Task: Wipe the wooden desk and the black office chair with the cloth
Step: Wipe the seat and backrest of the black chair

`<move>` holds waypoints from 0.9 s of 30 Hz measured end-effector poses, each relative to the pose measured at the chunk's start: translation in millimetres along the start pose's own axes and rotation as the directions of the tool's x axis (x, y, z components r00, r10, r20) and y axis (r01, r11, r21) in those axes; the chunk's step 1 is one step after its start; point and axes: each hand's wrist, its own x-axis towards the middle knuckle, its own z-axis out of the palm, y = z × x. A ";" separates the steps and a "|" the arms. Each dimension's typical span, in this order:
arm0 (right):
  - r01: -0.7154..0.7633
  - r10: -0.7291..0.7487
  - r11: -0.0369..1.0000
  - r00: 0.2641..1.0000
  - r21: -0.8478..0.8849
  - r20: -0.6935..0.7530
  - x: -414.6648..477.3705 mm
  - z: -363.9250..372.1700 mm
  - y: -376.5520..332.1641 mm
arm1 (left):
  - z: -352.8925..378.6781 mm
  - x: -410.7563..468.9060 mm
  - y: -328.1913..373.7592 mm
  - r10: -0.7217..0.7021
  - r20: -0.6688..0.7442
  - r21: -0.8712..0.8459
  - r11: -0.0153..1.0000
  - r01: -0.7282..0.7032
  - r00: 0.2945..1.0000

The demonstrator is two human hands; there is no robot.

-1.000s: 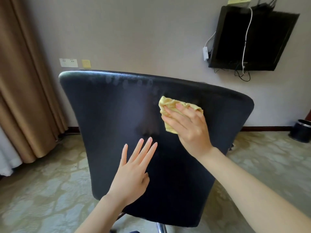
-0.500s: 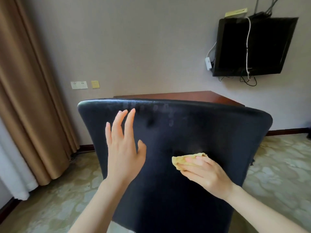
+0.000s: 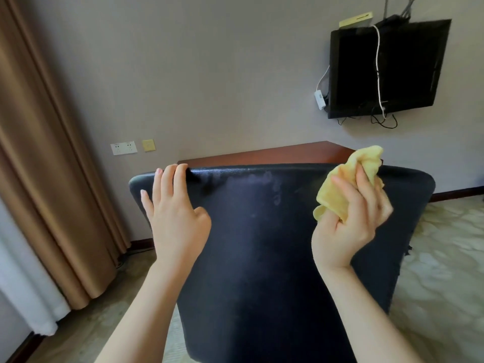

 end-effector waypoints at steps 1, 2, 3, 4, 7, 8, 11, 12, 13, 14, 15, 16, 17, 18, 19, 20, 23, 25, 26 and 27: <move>-0.073 0.074 0.997 0.997 0.008 -0.027 -3.4 3.3 -7.5 | -1.7 0.7 0.9 0.006 0.003 0.014 1.000 -0.006 1.000; -0.137 0.138 0.990 0.989 0.025 -0.042 -6.5 6.8 -14.7 | -3.9 2.1 0.9 0.019 0.006 0.040 0.999 -0.020 1.000; -0.187 0.189 0.981 0.981 0.044 -0.047 -8.9 10.1 -21.8 | -6.6 3.2 -0.1 0.043 0.013 0.076 0.996 -0.044 0.999; -0.227 0.229 0.972 0.972 0.061 -0.043 -10.0 13.9 -27.4 | -8.9 4.5 -0.8 0.069 0.022 0.114 0.991 -0.071 0.997; -0.339 0.343 0.937 0.939 0.087 -0.033 -12.4 22.4 -43.1 | -15.3 6.3 -1.0 0.125 0.053 0.193 0.972 -0.133 0.991; -0.362 0.367 0.927 0.930 0.098 -0.027 -13.7 25.0 -47.7 | -16.4 6.8 0.7 0.129 0.059 0.206 0.969 -0.139 0.990; -0.350 0.350 0.927 0.936 0.133 0.022 -22.1 33.3 -62.4 | -20.0 6.9 5.3 0.137 0.084 0.231 0.961 -0.153 0.987; -0.330 0.325 0.933 0.944 0.145 0.053 -25.7 36.6 -67.1 | -21.0 6.9 6.7 0.139 0.094 0.237 0.959 -0.157 0.986; -0.299 0.287 0.941 0.953 0.161 0.095 -29.9 39.8 -72.0 | -21.9 6.5 7.8 0.141 0.105 0.241 0.957 -0.163 0.984; -0.255 0.230 0.950 0.962 0.182 0.145 -34.5 42.9 -77.4 | -23.0 5.9 8.9 0.144 0.115 0.243 0.955 -0.169 0.983; -0.208 0.166 0.956 0.965 0.208 0.201 -39.4 45.8 -83.3 | -24.0 5.0 10.0 0.148 0.126 0.246 0.953 -0.175 0.981; -0.172 0.108 0.955 0.960 0.243 0.259 -44.6 48.9 -90.3 | -25.4 4.0 11.0 0.154 0.137 0.248 0.951 -0.184 0.979; -0.152 0.057 0.947 0.947 0.284 0.316 -49.5 51.7 -97.7 | -27.2 3.3 12.0 0.161 0.146 0.248 0.949 -0.194 0.976; -0.142 0.015 0.936 0.930 0.321 0.367 -53.7 54.1 -105.1 | -29.2 2.9 12.7 0.171 0.154 0.238 0.949 -0.204 0.973; -0.138 -0.016 0.927 0.914 0.348 0.405 -56.9 55.5 -112.0 | -31.6 3.0 12.6 0.184 0.159 0.221 0.951 -0.217 0.970; -0.142 -0.032 0.921 0.900 0.361 0.435 -58.2 55.6 -115.5 | -33.5 3.4 12.6 0.203 0.166 0.200 0.951 -0.235 0.965; -0.112 -0.065 0.935 0.878 0.336 0.474 -53.6 49.7 -106.0 | -38.5 7.1 7.7 0.265 0.196 0.109 0.951 -0.289 0.944; -0.061 -0.084 0.955 0.883 0.291 0.462 -44.9 42.8 -90.7 | -39.8 8.7 2.9 0.256 0.197 0.022 0.964 -0.265 0.947; -0.032 -0.092 0.963 0.896 0.269 0.434 -39.6 39.8 -82.3 | -39.8 8.1 0.1 0.235 0.182 -0.014 0.972 -0.236 0.955; 0.000 -0.100 0.970 0.911 0.242 0.399 -34.1 36.6 -73.0 | -38.8 6.8 -2.5 0.195 0.166 -0.047 0.981 -0.190 0.967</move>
